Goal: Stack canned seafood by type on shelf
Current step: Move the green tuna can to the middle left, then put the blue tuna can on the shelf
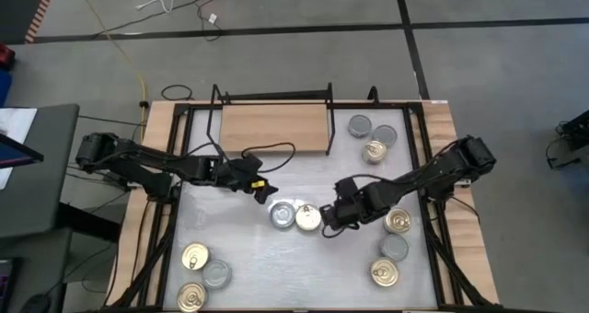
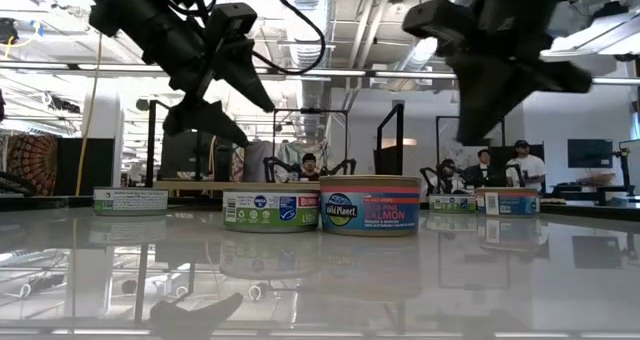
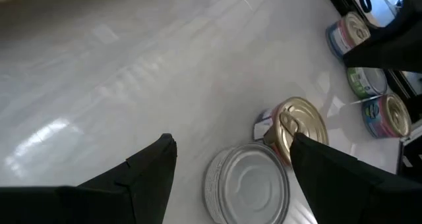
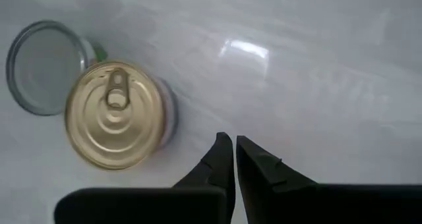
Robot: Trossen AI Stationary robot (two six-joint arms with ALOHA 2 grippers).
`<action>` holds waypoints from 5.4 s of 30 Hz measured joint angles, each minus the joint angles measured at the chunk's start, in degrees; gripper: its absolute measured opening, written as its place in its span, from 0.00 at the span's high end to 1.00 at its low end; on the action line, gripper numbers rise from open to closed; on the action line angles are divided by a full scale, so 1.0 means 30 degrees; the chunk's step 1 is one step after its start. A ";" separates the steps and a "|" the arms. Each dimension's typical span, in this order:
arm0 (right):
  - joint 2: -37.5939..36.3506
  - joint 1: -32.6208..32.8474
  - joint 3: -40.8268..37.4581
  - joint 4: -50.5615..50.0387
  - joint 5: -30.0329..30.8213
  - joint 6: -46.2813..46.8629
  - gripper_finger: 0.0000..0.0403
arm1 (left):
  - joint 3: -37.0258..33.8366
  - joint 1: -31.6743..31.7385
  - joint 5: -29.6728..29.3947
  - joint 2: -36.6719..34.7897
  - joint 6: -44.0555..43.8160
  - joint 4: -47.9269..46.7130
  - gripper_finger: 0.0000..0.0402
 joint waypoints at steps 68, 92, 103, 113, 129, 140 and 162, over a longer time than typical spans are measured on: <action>-0.6607 0.0615 -1.0047 1.3294 -0.0574 -0.2270 0.97 | 0.4881 -0.5758 -0.3383 0.7167 -1.0717 -0.7079 1.00; -0.5443 0.1179 -0.8137 0.8906 -0.0977 0.0146 0.97 | 0.5213 -0.3909 -0.3365 0.5629 -0.6653 -0.3534 1.00; -0.4975 0.1064 -0.7963 0.9815 -0.0982 -0.0079 0.85 | 0.5384 -0.3147 -0.3536 0.5982 -0.4828 -0.2799 1.00; -0.4465 0.0962 -0.7963 1.1640 0.0343 -0.0583 0.85 | 0.5384 -0.2502 -0.1834 0.5974 -0.2755 -0.2762 1.00; -0.1171 0.1048 -0.7963 1.6668 0.0614 -0.0229 0.58 | 0.5384 -0.2847 -0.1716 0.5974 -0.2637 -0.2864 0.81; -0.0781 0.0339 -0.7963 1.7032 0.0613 0.0074 0.55 | 0.5384 -0.3063 -0.1995 0.5974 -0.4420 -0.2587 0.73; 0.1014 -0.0504 -0.7949 1.9273 0.0060 0.0058 0.72 | 0.4656 -0.3954 -0.2723 0.5960 -0.5854 -0.2194 0.72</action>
